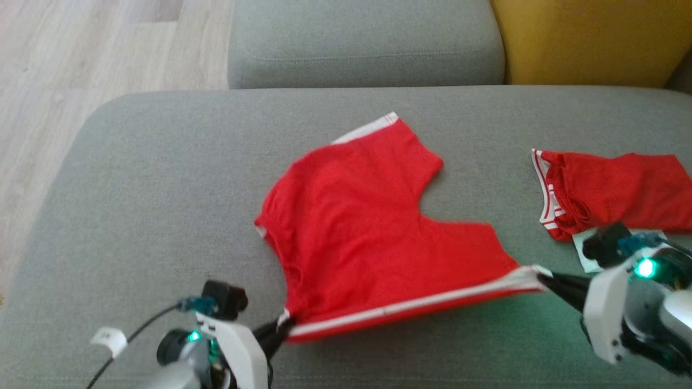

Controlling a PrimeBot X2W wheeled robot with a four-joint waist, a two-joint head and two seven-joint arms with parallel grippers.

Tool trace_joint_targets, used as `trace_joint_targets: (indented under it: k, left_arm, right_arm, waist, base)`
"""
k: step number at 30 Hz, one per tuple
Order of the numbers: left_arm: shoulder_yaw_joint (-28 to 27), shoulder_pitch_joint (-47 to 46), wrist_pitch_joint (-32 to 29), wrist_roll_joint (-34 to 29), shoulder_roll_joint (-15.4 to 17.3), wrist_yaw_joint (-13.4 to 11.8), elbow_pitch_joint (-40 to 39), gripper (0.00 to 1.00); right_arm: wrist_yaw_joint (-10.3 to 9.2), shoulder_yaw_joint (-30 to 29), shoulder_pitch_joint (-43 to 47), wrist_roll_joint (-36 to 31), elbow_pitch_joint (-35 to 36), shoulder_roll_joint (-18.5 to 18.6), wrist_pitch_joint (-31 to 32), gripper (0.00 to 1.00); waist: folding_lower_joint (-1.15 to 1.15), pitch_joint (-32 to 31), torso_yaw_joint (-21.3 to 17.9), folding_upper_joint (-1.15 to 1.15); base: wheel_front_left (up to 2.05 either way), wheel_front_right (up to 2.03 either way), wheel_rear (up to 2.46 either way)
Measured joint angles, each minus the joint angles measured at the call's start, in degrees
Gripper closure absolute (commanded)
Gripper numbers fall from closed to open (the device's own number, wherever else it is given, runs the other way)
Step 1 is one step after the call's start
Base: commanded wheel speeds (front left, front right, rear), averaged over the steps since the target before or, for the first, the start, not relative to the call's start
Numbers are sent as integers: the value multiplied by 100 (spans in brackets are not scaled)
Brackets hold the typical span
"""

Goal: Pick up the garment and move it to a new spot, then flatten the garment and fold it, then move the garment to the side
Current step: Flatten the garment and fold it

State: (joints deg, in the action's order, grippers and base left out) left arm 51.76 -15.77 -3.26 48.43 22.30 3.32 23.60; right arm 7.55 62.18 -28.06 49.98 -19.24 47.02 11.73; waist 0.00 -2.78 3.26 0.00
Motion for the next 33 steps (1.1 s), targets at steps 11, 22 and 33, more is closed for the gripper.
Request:
trace_joint_targets:
  k: [11,22,33]
  left_arm:
    - [-86,399,-481,74,603,-652,-1820,100]
    - [-477,-604,-522,74,597,-710,-2109,100]
    - [-653,-1972,-413,63,-35,-321,-956,100]
  right_arm:
    - [0,-898,299,192,858,481,350,100]
    - [0,-1893,-864,-53,771,-104,828,100]
    - [0,-1667,-2686,-751,-282,-799,1074,100]
  waist:
    - [0,63,99,0]
    - [0,789,352,0]
    - [2,1893,809,0]
  base:
    - [0,0,0]
    - [0,0,0]
    - [0,0,0]
